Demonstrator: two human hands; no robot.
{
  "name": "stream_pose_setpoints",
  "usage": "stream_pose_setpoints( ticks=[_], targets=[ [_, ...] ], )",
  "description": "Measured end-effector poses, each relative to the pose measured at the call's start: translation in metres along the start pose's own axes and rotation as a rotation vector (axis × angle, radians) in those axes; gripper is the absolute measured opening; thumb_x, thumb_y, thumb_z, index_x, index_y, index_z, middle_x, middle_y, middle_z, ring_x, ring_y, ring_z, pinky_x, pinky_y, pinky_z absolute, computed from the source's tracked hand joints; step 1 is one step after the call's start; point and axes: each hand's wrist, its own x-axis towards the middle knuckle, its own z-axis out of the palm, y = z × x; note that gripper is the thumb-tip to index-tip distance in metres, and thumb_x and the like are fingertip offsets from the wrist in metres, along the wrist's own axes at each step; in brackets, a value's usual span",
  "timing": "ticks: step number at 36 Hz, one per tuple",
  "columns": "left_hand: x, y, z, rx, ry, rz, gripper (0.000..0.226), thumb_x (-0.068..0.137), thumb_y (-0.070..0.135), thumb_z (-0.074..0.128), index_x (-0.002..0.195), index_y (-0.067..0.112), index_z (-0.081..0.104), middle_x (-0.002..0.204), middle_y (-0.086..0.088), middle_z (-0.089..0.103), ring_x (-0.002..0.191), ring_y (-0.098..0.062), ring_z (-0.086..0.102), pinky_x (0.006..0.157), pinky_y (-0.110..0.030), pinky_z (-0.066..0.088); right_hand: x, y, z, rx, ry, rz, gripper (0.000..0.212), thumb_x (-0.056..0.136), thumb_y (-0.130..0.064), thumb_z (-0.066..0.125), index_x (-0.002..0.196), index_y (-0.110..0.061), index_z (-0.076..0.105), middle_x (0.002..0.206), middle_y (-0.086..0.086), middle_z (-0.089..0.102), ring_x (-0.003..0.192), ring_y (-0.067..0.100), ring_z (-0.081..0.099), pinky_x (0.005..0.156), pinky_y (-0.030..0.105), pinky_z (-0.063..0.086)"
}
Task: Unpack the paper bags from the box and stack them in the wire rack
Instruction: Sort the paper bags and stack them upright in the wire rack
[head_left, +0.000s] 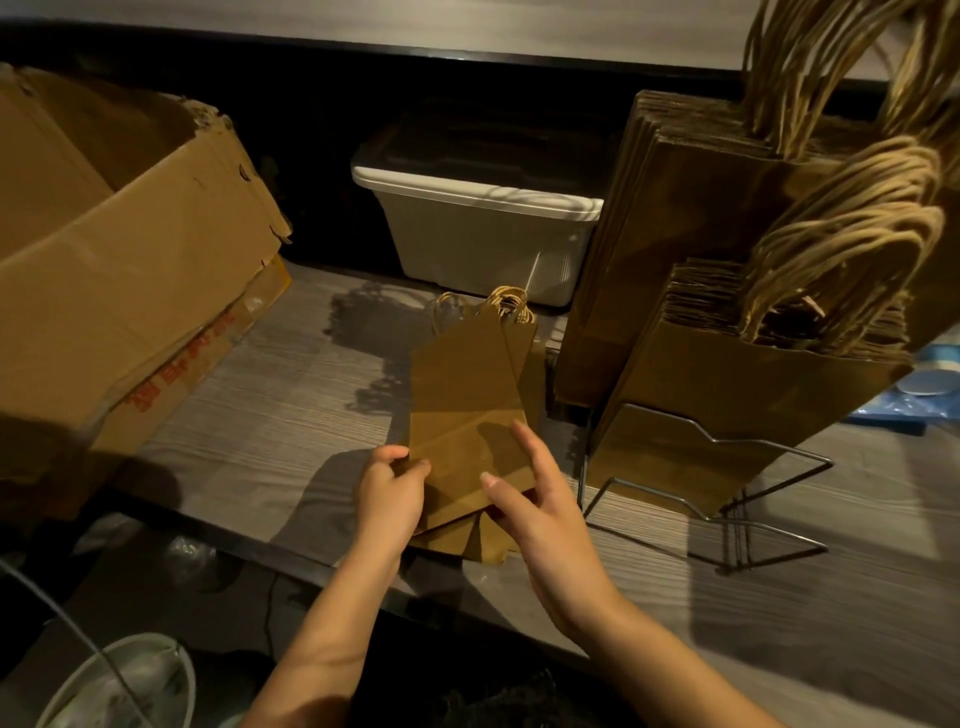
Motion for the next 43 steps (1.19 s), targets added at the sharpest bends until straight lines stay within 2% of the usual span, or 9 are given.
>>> stream_pose_setpoints(
  ticks=[4,10,15,18,21,26,31,36,43],
  targets=[
    [-0.002,0.002,-0.002,-0.096,0.025,-0.006,0.023,0.091,0.020,0.058,0.112,0.020,0.048,0.121,-0.007,0.054,0.108,-0.024,0.052,0.094,-0.039,0.045,-0.006,-0.004,0.004,-0.198,-0.054,-0.117,0.059,0.093,-0.013,0.057,0.139,-0.038,0.030,0.119,-0.040,0.035,0.111,-0.023,0.041,0.086,-0.003,0.036],
    [-0.008,0.017,-0.014,-0.317,0.024,-0.017,0.051,0.090,0.026,0.061,0.136,0.019,0.039,0.127,-0.008,0.052,0.111,-0.025,0.053,0.096,-0.043,0.045,-0.012,-0.009,0.002,-0.265,-0.087,-0.271,0.063,0.092,0.002,0.052,0.130,-0.046,0.036,0.128,-0.034,0.040,0.118,-0.019,0.040,0.097,0.009,0.039],
    [-0.021,0.042,-0.026,-0.603,-0.061,0.034,0.037,0.095,0.027,0.054,0.130,0.013,0.052,0.120,-0.006,0.062,0.105,-0.017,0.060,0.088,-0.032,0.048,-0.017,-0.024,-0.010,-0.333,-0.095,-0.409,0.068,0.089,0.011,0.049,0.131,-0.042,0.040,0.132,-0.031,0.046,0.125,-0.012,0.040,0.103,0.015,0.037],
    [-0.031,0.058,-0.032,-0.726,-0.084,0.112,0.034,0.097,0.025,0.049,0.130,0.016,0.052,0.123,-0.004,0.062,0.107,-0.015,0.060,0.090,-0.033,0.048,-0.020,-0.033,-0.018,-0.406,-0.044,-0.520,0.080,0.087,0.008,0.054,0.133,-0.054,0.033,0.132,-0.036,0.043,0.113,-0.013,0.049,0.091,0.017,0.046],
    [-0.043,0.071,-0.035,-0.782,-0.087,0.181,0.038,0.099,0.022,0.046,0.136,0.018,0.045,0.131,0.000,0.057,0.116,-0.013,0.055,0.103,-0.039,0.041,-0.023,-0.041,-0.028,-0.507,0.044,-0.603,0.089,0.086,0.001,0.062,0.132,-0.064,0.023,0.127,-0.029,0.052,0.106,0.012,0.060,0.085,0.025,0.053],
    [-0.066,0.094,-0.032,-0.773,-0.238,0.463,0.027,0.101,0.012,0.038,0.118,0.022,0.057,0.120,0.004,0.065,0.115,-0.010,0.059,0.099,-0.033,0.045,-0.026,-0.061,-0.053,-0.640,0.170,-0.699,0.083,0.079,-0.006,0.073,0.140,-0.042,0.029,0.125,-0.029,0.048,0.119,-0.010,0.047,0.095,0.008,0.040],
    [-0.086,0.109,-0.020,-0.751,-0.368,0.669,0.029,0.100,0.006,0.038,0.110,0.025,0.058,0.114,0.004,0.066,0.111,-0.012,0.060,0.094,-0.034,0.047,-0.032,-0.080,-0.071,-0.640,0.309,-0.760,0.073,0.078,-0.015,0.071,0.140,-0.029,0.035,0.133,-0.010,0.052,0.124,0.001,0.047,0.099,0.031,0.046],
    [-0.104,0.120,-0.001,-0.621,-0.403,0.839,0.033,0.092,0.014,0.046,0.085,0.041,0.062,0.089,0.017,0.062,0.087,0.001,0.055,0.081,-0.023,0.043,-0.039,-0.098,-0.083,-0.564,0.458,-0.802,0.066,0.080,-0.022,0.066,0.136,-0.031,0.033,0.126,-0.020,0.050,0.119,0.004,0.051,0.097,0.029,0.047],
    [-0.131,0.131,0.031,-0.535,-0.527,0.920,0.022,0.091,0.014,0.049,0.106,0.030,0.052,0.108,0.004,0.061,0.107,-0.013,0.058,0.094,-0.036,0.045,-0.045,-0.105,-0.094,-0.276,0.584,-0.910,0.064,0.085,0.007,0.059,0.140,0.000,0.025,0.136,0.017,0.042,0.127,0.024,0.045,0.105,0.042,0.042]
  ],
)
